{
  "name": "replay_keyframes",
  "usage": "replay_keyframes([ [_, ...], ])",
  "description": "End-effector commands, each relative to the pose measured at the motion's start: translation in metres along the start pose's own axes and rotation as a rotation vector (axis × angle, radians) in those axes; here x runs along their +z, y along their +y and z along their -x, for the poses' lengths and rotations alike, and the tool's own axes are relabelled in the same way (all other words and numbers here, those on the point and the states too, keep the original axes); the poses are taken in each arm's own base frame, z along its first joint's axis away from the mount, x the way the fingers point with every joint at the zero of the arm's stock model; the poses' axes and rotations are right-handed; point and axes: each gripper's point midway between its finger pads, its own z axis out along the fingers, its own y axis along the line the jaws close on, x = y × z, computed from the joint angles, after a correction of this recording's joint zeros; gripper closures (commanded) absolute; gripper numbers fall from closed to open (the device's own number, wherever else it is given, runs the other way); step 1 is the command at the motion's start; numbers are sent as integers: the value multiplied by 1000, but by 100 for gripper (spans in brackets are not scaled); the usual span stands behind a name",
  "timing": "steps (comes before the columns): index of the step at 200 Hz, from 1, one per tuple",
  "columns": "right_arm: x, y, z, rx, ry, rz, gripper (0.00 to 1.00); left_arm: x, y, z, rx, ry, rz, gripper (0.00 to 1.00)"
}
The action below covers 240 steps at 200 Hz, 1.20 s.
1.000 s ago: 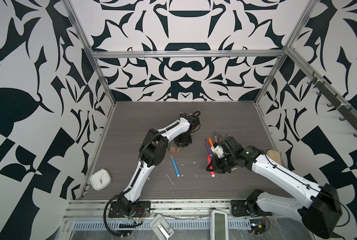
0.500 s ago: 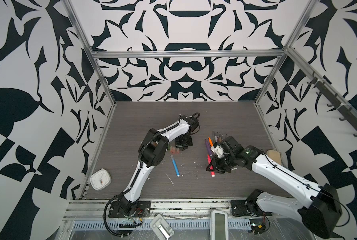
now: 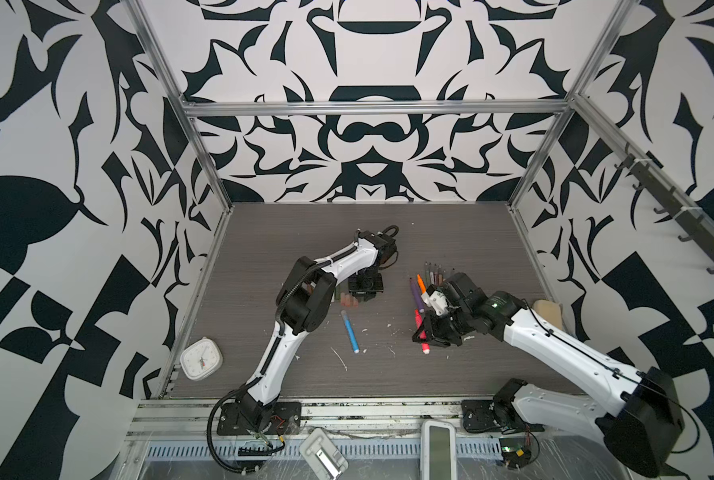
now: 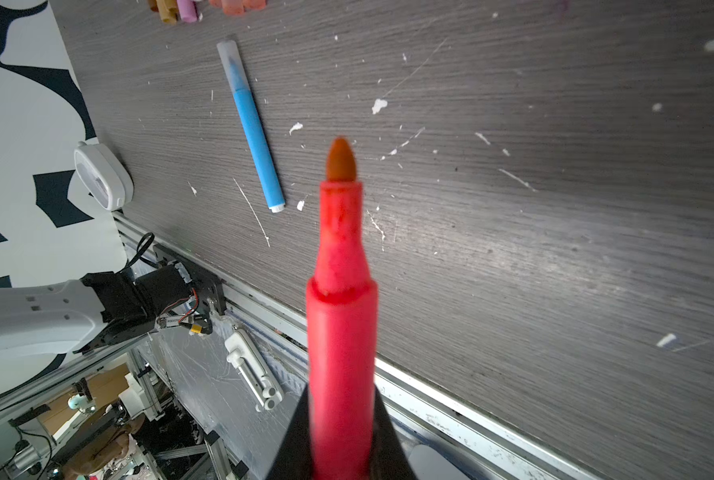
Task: Open the pen caps
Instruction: 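Withdraw the left gripper while the right carries the pink highlighter toward the pen bundle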
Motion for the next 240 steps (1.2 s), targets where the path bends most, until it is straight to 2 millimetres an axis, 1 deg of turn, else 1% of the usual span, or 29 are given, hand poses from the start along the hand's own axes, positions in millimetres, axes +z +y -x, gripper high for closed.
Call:
replay_keyframes([
  [1, -7, 10, 5, -19, -24, 28, 100, 1, 16, -6, -3, 15, 56, 76],
  [63, -8, 10, 4, -10, -31, 30, 100, 1, 23, -11, -4, 19, 65, 75],
  [75, -8, 9, 4, -8, -33, 30, 100, 1, 23, -12, -3, 19, 65, 74],
  [81, -8, 9, 3, -6, -32, 30, 100, 0, 24, -11, -3, 17, 65, 72],
  [112, -9, 8, 4, 1, -38, 28, 100, -1, 22, -12, -2, 16, 51, 72],
  [133, -9, 8, 4, -1, -41, 28, 100, -8, 16, -10, -7, 4, 16, 72],
  [151, -9, 7, 6, -1, -50, 21, 100, -20, 7, -6, -8, -16, -33, 74],
  [171, -8, 5, 12, -4, -62, -7, 100, -42, -7, -1, -7, -50, -122, 76],
  [191, -9, 5, 24, -26, -75, -65, 100, -75, -21, 4, 2, -127, -250, 77],
  [203, -11, 5, 36, -54, -90, -114, 100, -101, -22, 8, -4, -205, -323, 73],
  [215, -13, 6, 49, -84, -103, -172, 100, -132, -21, 11, -6, -297, -400, 70],
  [227, -13, 6, 63, -111, -112, -231, 100, -165, -15, 11, -3, -401, -472, 66],
  [240, -14, 12, 81, -141, -133, -275, 100, -202, -8, 10, 5, -525, -557, 59],
])
